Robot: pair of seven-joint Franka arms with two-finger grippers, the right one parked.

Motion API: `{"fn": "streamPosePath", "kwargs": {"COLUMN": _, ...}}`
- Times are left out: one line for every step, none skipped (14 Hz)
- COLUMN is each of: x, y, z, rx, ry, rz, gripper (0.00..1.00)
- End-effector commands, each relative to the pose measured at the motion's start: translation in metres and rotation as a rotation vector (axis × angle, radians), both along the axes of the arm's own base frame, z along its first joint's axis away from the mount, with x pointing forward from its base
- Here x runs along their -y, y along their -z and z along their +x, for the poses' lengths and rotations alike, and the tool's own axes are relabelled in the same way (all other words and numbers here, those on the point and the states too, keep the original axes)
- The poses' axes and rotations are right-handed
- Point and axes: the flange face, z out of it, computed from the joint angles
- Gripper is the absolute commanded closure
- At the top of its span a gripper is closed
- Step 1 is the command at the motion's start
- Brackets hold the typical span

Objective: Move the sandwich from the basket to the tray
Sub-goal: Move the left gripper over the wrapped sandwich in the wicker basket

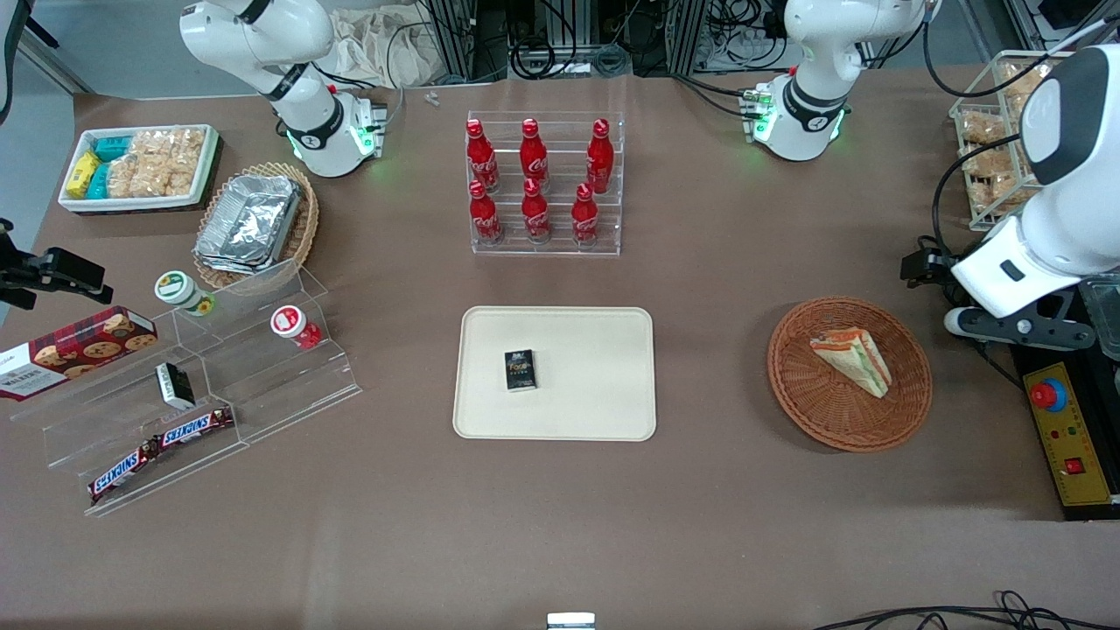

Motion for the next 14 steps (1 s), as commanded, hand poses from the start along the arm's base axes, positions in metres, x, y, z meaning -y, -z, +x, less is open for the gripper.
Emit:
{"fn": "streamPosePath", "kwargs": {"x": 0.002, "y": -0.006, "z": 0.006, "rx": -0.002, "ry": -0.005, "rz": 0.015, "gripper": 0.00}}
{"fn": "streamPosePath", "kwargs": {"x": 0.003, "y": -0.005, "z": 0.007, "rx": -0.003, "ry": -0.008, "rz": 0.007, "gripper": 0.00}}
{"fn": "streamPosePath", "kwargs": {"x": 0.002, "y": 0.000, "z": 0.010, "rx": -0.011, "ry": -0.010, "rz": 0.007, "gripper": 0.00}}
{"fn": "streamPosePath", "kwargs": {"x": 0.003, "y": -0.004, "z": 0.013, "rx": -0.003, "ry": -0.019, "rz": 0.008, "gripper": 0.00}}
{"fn": "streamPosePath", "kwargs": {"x": 0.003, "y": 0.002, "z": 0.015, "rx": -0.023, "ry": -0.036, "rz": 0.007, "gripper": 0.00}}
{"fn": "streamPosePath", "kwargs": {"x": 0.002, "y": 0.012, "z": 0.014, "rx": -0.046, "ry": -0.085, "rz": 0.023, "gripper": 0.00}}
{"fn": "streamPosePath", "kwargs": {"x": 0.001, "y": 0.023, "z": 0.011, "rx": -0.064, "ry": -0.158, "rz": 0.042, "gripper": 0.00}}
{"fn": "streamPosePath", "kwargs": {"x": -0.002, "y": 0.033, "z": 0.008, "rx": -0.066, "ry": -0.190, "rz": 0.048, "gripper": 0.00}}
{"fn": "streamPosePath", "kwargs": {"x": -0.004, "y": 0.038, "z": 0.006, "rx": -0.043, "ry": -0.210, "rz": 0.051, "gripper": 0.00}}
{"fn": "streamPosePath", "kwargs": {"x": -0.004, "y": 0.049, "z": 0.002, "rx": -0.027, "ry": -0.219, "rz": 0.056, "gripper": 0.00}}
{"fn": "streamPosePath", "kwargs": {"x": -0.006, "y": 0.061, "z": -0.002, "rx": 0.001, "ry": -0.243, "rz": 0.059, "gripper": 0.00}}
{"fn": "streamPosePath", "kwargs": {"x": -0.009, "y": 0.076, "z": -0.010, "rx": 0.026, "ry": -0.286, "rz": 0.063, "gripper": 0.00}}
{"fn": "streamPosePath", "kwargs": {"x": -0.013, "y": 0.092, "z": -0.017, "rx": 0.051, "ry": -0.366, "rz": 0.072, "gripper": 0.00}}
{"fn": "streamPosePath", "kwargs": {"x": -0.012, "y": 0.108, "z": -0.020, "rx": 0.078, "ry": -0.457, "rz": 0.078, "gripper": 0.00}}
